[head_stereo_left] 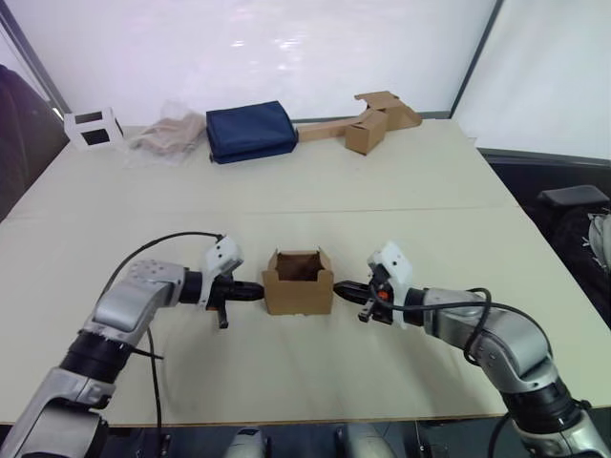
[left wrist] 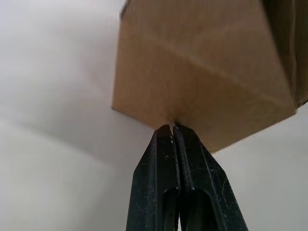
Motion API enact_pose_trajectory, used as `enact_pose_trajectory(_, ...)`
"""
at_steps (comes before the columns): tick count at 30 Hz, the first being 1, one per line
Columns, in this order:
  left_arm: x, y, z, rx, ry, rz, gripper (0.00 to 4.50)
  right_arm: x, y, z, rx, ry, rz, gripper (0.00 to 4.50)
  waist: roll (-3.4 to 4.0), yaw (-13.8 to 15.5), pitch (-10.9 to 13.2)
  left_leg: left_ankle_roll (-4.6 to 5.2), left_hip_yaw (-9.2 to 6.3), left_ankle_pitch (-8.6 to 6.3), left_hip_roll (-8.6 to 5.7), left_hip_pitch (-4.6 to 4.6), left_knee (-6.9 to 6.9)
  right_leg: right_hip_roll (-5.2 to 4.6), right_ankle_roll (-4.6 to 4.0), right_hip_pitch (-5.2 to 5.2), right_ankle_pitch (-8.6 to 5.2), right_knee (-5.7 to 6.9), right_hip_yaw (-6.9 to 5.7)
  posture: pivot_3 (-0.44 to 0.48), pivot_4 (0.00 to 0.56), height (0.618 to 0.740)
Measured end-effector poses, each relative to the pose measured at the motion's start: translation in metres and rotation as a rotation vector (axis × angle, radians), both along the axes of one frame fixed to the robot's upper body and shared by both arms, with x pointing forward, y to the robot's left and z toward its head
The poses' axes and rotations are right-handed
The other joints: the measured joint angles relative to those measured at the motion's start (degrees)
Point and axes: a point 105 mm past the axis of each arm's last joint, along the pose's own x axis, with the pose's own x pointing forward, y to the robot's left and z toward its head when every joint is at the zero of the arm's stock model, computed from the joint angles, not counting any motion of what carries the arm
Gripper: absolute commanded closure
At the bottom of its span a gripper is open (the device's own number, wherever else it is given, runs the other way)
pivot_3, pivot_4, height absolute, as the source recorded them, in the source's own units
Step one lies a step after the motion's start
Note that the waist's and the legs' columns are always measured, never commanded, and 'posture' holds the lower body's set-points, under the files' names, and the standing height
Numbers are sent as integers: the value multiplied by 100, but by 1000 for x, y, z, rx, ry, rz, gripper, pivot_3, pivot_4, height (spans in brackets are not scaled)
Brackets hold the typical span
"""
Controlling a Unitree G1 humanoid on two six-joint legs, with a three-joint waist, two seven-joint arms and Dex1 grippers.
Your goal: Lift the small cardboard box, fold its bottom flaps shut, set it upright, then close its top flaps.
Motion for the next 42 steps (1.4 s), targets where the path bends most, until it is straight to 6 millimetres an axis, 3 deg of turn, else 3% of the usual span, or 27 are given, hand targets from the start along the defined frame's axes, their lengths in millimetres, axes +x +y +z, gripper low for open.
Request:
enact_pose_trajectory(9,-2,7,-2,15,-4,53,4459,0,7,-11,-32,19,54,4500,0,-9,0,0,0,0,0,0,-1,1,0,-1,0,1,-1,0,150,740)
enact_pose_trajectory(14,-3,18,-3,53,-8,65,4459,-1,-4,-18,-72,26,43,4500,0,-3,0,0,0,0,0,0,-1,0,0,-1,0,1,-1,0,150,740)
enact_pose_trajectory(17,-1,29,7,56,-34,91,4459,7,-19,-15,-69,3,-22,4500,0,-6,0,0,1,0,0,0,-2,0,0,-1,0,1,-1,0,150,740)
enact_pose_trajectory(20,3,33,23,-15,-52,118,4459,16,-29,3,-16,-74,-73,4500,0,-5,1,0,0,0,0,-1,-2,1,0,-1,0,1,-1,0,150,740)
enact_pose_trajectory(24,8,23,65,-175,-108,99,4459,17,-22,32,126,-176,-45,4500,-1,-7,0,-1,0,0,0,-3,0,-2,0,-1,0,3,-3,0,150,740)
enact_pose_trajectory(26,5,13,71,-215,-106,67,4459,16,-17,37,179,-176,-26,4500,0,-11,0,0,0,0,0,-2,0,-1,0,-1,0,2,-2,0,150,740)
enact_pose_trajectory(33,4,-5,70,-253,-66,11,4459,9,0,39,237,-176,61,4500,0,-18,0,-1,0,1,1,-1,0,0,0,-2,0,4,-3,0,150,740)
enact_pose_trajectory(42,7,-14,43,-155,-56,-30,4459,11,22,14,195,-148,153,4500,-2,-13,-3,-3,1,1,0,4,1,0,0,1,0,4,-2,0,150,740)
